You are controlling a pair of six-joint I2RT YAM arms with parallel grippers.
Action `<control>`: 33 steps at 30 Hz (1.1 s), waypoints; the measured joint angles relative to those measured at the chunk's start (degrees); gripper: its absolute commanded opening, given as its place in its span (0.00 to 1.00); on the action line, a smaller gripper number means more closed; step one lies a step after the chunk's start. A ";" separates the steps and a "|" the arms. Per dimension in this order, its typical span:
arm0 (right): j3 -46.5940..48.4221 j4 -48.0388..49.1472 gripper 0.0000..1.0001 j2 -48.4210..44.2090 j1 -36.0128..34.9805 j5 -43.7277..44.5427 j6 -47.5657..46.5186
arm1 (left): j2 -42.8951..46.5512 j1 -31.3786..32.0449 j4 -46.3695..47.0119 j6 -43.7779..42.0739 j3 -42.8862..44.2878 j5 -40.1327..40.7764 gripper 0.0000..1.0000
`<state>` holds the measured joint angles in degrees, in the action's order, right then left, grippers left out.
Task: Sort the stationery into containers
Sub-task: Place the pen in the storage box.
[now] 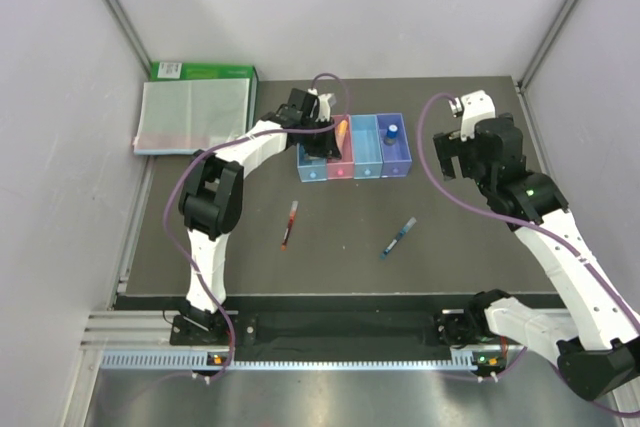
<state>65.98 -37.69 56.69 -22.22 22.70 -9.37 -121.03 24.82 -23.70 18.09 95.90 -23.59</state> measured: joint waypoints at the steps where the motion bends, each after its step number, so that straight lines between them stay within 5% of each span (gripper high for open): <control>1: 0.00 -0.02 1.00 -0.02 0.07 -0.09 0.00 | 0.00 0.00 0.00 0.04 0.00 0.00 0.10; 4: 0.00 -0.02 1.00 -0.07 0.35 -0.15 0.00 | 0.00 -0.04 0.00 0.07 0.04 0.00 0.14; 6: 0.00 -0.02 1.00 -0.07 0.37 -0.26 0.00 | -0.02 -0.07 -0.09 0.07 0.22 0.02 0.29; 13: 0.00 -0.02 1.00 -0.07 0.59 -0.79 0.17 | -0.35 -0.22 -0.07 0.26 1.60 0.02 0.40; 33: 0.02 -0.04 0.99 -0.07 1.03 -2.86 0.57 | -0.44 -0.68 -0.37 -0.72 2.91 0.59 0.47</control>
<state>66.00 -37.74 56.62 -21.19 19.84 -8.80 -121.47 24.14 -24.08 17.37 98.80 -23.00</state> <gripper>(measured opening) 0.995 0.469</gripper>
